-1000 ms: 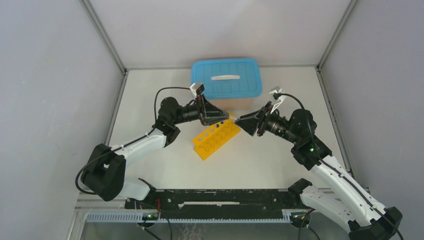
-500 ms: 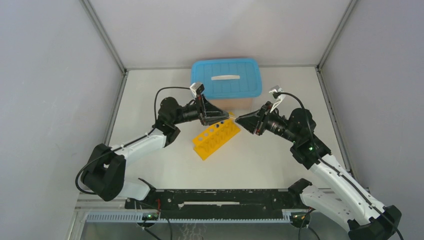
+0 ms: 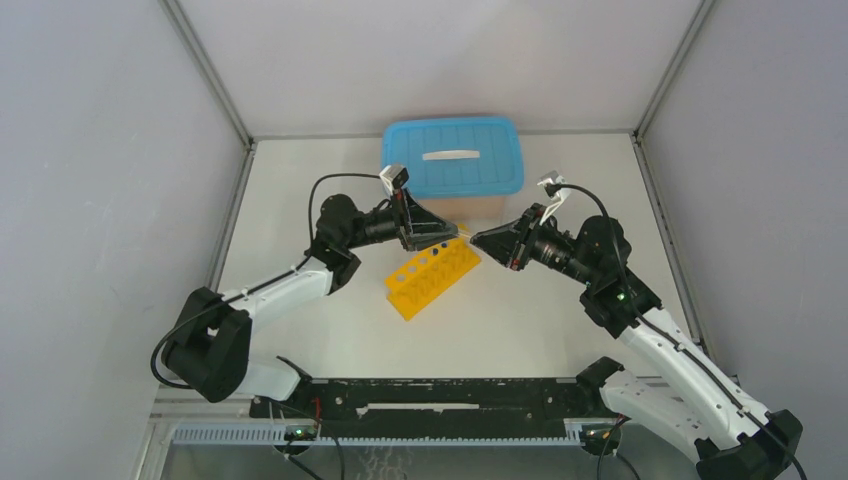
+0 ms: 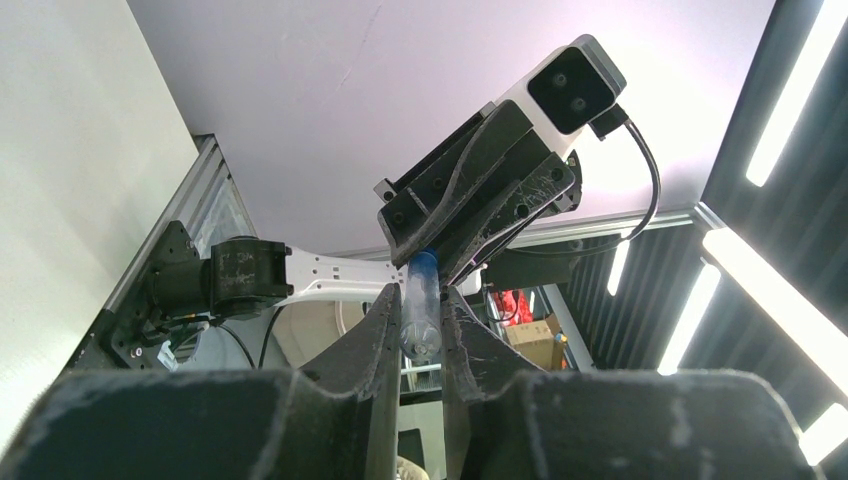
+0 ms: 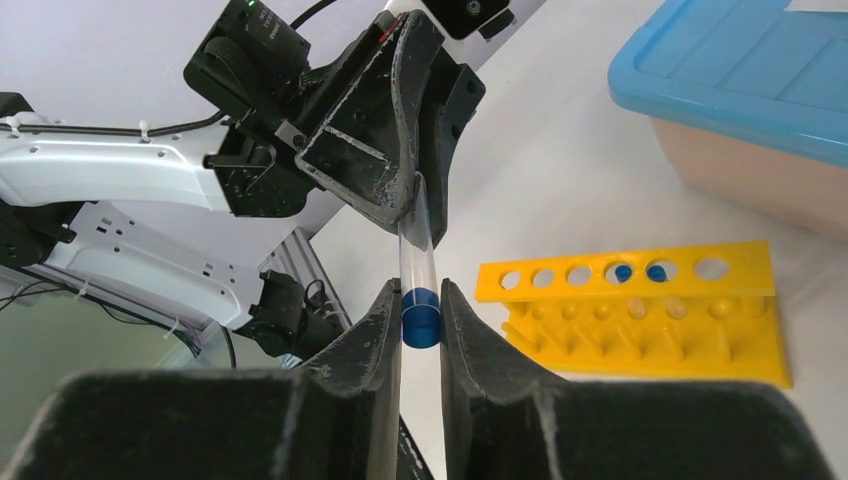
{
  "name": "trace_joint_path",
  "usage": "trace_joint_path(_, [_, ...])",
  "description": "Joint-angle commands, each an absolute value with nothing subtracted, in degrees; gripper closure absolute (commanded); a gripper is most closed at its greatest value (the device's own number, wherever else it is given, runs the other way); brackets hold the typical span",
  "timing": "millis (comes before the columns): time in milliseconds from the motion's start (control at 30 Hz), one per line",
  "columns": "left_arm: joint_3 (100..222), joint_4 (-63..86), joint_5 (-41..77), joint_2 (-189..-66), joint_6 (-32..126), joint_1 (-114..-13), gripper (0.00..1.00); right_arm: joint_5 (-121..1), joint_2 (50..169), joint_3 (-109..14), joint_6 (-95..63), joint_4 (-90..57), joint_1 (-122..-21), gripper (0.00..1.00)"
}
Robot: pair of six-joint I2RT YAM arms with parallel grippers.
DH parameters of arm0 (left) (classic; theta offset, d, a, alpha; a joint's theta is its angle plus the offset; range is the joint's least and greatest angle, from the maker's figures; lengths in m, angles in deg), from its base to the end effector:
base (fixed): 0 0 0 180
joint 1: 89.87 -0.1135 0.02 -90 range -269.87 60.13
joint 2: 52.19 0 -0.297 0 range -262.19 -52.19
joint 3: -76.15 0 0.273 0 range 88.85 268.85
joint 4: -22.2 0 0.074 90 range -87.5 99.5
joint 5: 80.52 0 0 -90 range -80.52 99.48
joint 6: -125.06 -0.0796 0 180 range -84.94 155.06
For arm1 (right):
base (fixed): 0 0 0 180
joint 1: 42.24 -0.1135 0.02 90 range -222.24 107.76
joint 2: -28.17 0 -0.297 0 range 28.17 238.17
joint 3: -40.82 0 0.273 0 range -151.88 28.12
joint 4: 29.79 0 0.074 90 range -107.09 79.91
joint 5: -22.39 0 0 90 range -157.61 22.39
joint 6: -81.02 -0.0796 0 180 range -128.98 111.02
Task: Organize the chemistry lab equipment
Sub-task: Pick up the test tube at the center of the board.
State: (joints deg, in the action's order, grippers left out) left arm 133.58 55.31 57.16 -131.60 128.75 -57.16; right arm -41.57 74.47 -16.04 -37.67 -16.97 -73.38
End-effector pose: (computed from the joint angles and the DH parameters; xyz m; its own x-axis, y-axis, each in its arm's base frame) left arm 0.2574 -0.2353 0.3279 -0.9827 -0.1674 -0.0793 0.0994 -0.1153 -0.9883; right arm 0.1776 0.1481 0.3725 -0.4329 0.2424 -0.8682 -0.7207 0.4854 0.4949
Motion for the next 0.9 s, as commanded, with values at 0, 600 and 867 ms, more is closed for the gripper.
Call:
trace_joint_path(0, [132.44, 57.93, 57.33, -131.46, 128.93, -56.63, 0.89, -41.86, 74.31, -16.18, -37.58, -19.59, -73.1, 0.79])
trace_joint_path(600, [131.83, 58.0, 57.37, -131.11, 128.74, -56.52, 0.89, -41.79, 75.44, -16.76, -38.06, -19.59, -73.25, 0.76])
trace_joint_path(867, [132.0, 57.94, 57.04, -131.48, 128.85, -56.49, 0.86, -41.83, 75.53, -16.98, -37.89, -18.63, -73.2, 0.85])
